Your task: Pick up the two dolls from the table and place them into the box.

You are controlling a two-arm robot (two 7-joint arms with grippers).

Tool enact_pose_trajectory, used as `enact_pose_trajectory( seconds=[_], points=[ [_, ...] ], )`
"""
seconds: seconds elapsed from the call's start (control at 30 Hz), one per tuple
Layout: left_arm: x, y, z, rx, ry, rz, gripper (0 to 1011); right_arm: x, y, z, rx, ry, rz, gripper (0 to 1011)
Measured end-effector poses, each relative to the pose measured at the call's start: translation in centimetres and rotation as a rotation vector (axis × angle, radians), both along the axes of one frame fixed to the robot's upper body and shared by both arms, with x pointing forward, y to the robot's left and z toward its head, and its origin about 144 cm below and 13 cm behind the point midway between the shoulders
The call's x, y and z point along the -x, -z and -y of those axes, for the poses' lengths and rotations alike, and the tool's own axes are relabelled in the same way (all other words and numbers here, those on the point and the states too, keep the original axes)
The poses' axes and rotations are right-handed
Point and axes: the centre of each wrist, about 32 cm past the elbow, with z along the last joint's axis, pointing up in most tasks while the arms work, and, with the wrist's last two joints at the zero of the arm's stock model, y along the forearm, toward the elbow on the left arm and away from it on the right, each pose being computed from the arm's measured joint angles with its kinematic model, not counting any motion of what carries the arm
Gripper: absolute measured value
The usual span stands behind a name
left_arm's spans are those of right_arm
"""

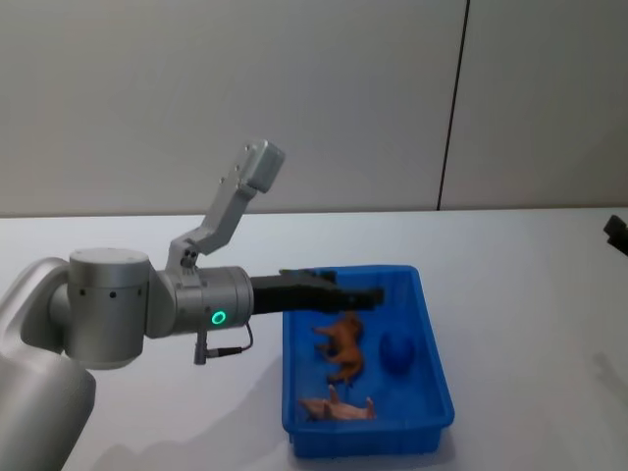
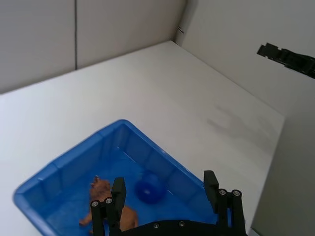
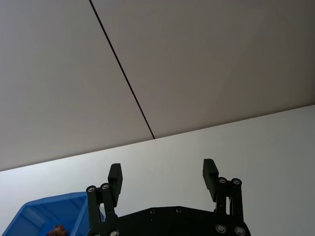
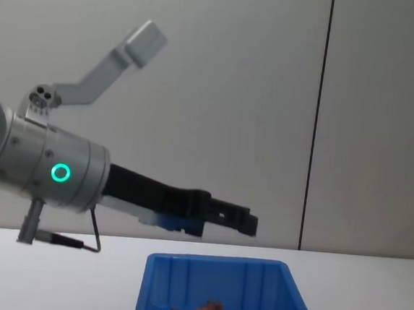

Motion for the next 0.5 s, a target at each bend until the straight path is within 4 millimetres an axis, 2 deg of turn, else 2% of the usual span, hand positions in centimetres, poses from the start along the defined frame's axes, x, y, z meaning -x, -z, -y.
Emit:
enact_pose_trajectory(
  seconds=[0.5],
  points=[
    [1.5, -2.0, -0.3, -0.025, -0.169, 0.179, 1001, 0.0, 0.0, 0.0, 0.0, 0.0, 0.0, 1004]
  ],
)
